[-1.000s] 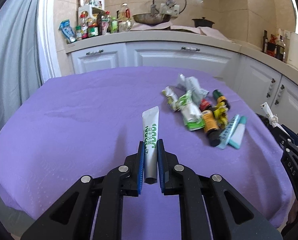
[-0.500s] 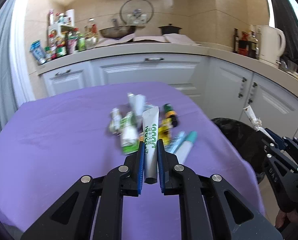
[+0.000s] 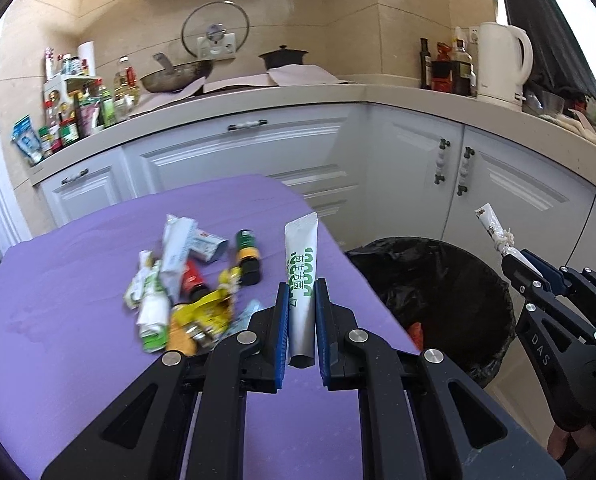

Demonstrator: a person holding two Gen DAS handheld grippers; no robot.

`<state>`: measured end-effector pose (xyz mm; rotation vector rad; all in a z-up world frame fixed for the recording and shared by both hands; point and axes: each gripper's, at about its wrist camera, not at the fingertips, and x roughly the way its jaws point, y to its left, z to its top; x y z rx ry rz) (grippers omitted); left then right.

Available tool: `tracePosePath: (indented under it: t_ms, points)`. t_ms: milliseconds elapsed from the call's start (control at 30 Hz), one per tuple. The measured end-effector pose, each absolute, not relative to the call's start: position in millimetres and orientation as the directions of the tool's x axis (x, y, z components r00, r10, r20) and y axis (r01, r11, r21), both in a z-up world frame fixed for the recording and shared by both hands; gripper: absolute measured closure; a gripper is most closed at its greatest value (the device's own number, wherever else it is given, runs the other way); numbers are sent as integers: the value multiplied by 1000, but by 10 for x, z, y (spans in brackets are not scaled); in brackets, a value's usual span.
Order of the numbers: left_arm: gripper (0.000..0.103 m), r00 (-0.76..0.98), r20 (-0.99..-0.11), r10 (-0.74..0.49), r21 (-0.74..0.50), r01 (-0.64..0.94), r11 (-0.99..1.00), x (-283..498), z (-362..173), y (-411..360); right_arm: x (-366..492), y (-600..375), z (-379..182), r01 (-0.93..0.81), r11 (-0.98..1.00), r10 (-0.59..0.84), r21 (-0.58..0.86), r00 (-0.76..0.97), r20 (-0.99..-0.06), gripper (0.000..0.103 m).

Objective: Collect trash
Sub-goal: 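Carry both held tubes over the black trash bin, then open both tools to drop the tubes into the bin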

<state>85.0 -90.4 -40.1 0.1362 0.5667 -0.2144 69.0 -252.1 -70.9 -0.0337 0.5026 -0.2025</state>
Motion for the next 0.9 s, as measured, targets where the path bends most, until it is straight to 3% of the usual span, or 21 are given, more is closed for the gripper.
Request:
tracePosePath:
  t_ms: [700,833,900]
  points:
    - [88,768,-603,-215,101,340,935,1256,-628,-1661,988,-2991,-898,227,973,-212,-36,824,-526,88]
    - [83,743,-633,-219,91,353,931,1332,-686,-1727,1037,-3062,-942,243,970,-211,-13,817,-537,65]
    - [74,741,-636,-217,88,350,933,1341,-694,-1726,1034,-3083,-939,248,969,-214,-8,818,-534,63]
